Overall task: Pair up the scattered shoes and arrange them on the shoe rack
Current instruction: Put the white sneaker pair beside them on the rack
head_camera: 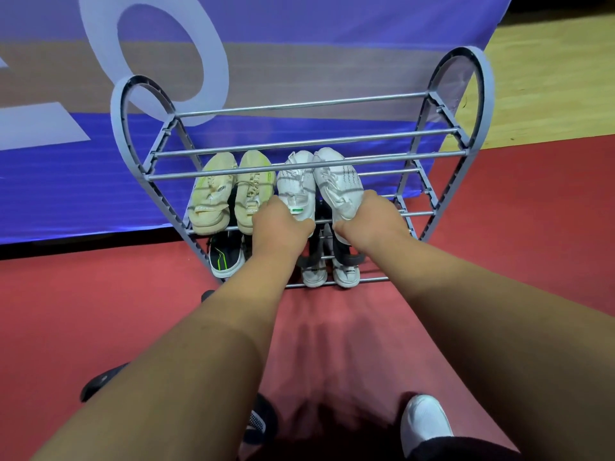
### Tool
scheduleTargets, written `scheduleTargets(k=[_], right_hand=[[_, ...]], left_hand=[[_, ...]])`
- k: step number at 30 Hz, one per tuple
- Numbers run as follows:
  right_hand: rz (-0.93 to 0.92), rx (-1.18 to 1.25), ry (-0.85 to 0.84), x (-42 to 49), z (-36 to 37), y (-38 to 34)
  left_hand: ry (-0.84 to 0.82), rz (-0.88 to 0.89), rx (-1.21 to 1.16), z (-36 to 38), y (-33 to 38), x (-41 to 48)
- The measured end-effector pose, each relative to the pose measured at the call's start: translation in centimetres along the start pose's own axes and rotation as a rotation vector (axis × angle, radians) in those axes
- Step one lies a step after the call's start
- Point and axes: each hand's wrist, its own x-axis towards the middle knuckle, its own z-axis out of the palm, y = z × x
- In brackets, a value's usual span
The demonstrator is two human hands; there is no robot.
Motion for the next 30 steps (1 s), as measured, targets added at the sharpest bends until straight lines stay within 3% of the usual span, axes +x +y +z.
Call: scheduleTargets(k=[14,24,30], right_hand=[[0.075,-0.059,0.082,3.6,1.9,0.2],[-0.034,-0.093,-0.016,3.5,1.8,1.7],[-0.055,-0.061,0.006,3.8,2.0,2.0]], left_hand=[[0.014,0.047,0.071,3.9,-1.1,1.9],[-0.044,-0.016,0.022,3.9,-1.1,2.4],[0.012,0.035,0.018,4.6,-1.1,2.3]])
